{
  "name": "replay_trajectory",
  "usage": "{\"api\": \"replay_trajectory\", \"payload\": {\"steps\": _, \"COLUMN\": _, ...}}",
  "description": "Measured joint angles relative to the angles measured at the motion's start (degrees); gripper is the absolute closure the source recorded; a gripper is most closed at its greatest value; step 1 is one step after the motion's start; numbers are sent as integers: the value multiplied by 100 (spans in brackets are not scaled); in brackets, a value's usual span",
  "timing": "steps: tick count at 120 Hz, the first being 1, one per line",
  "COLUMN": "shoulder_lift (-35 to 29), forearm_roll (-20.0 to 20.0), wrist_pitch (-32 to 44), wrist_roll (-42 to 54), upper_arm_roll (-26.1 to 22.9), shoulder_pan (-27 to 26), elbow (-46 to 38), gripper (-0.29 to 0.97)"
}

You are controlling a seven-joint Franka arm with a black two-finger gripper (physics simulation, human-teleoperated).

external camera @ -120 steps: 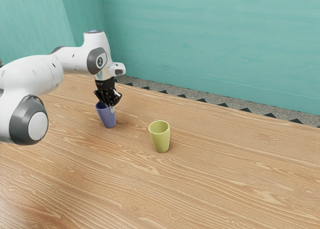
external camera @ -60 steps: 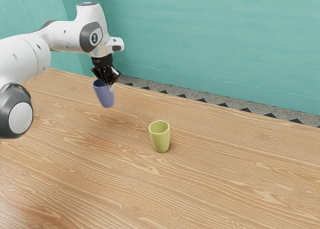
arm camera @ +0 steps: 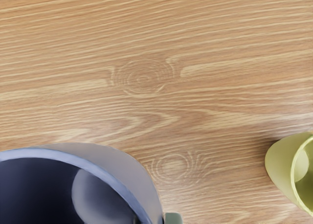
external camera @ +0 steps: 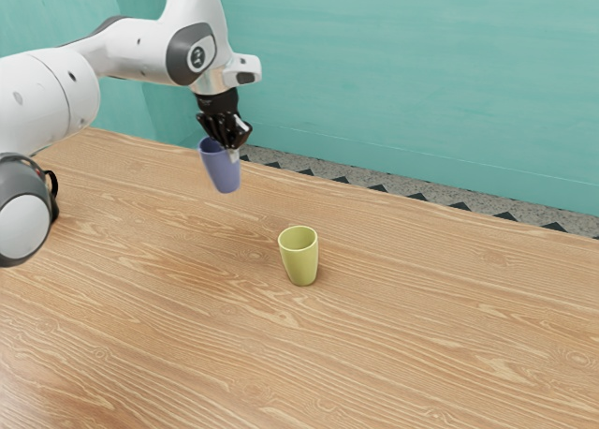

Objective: Place the left cup onto the right cup

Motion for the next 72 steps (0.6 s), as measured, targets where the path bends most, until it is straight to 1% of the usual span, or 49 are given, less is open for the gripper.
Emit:
{"api": "replay_trajectory", "payload": {"steps": 29, "shoulder_lift": -466, "forearm_roll": -10, "wrist_pitch": 34, "wrist_roll": 20, "upper_arm_roll": -9, "shoulder_pan": -338, "elbow": -579, "gripper": 78}}
{"api": "replay_trajectory", "payload": {"steps": 47, "shoulder_lift": -596, "forearm_roll": -14, "wrist_pitch": 60, "wrist_roll": 24, "upper_arm_roll": -17, "shoulder_pan": -553, "elbow": -811, "gripper": 78}}
{"api": "replay_trajectory", "payload": {"steps": 72, "shoulder_lift": -622, "forearm_roll": -9, "wrist_pitch": 78, "wrist_roll": 30, "upper_arm_roll": -21, "shoulder_pan": -880, "elbow": -878, "gripper": 78}}
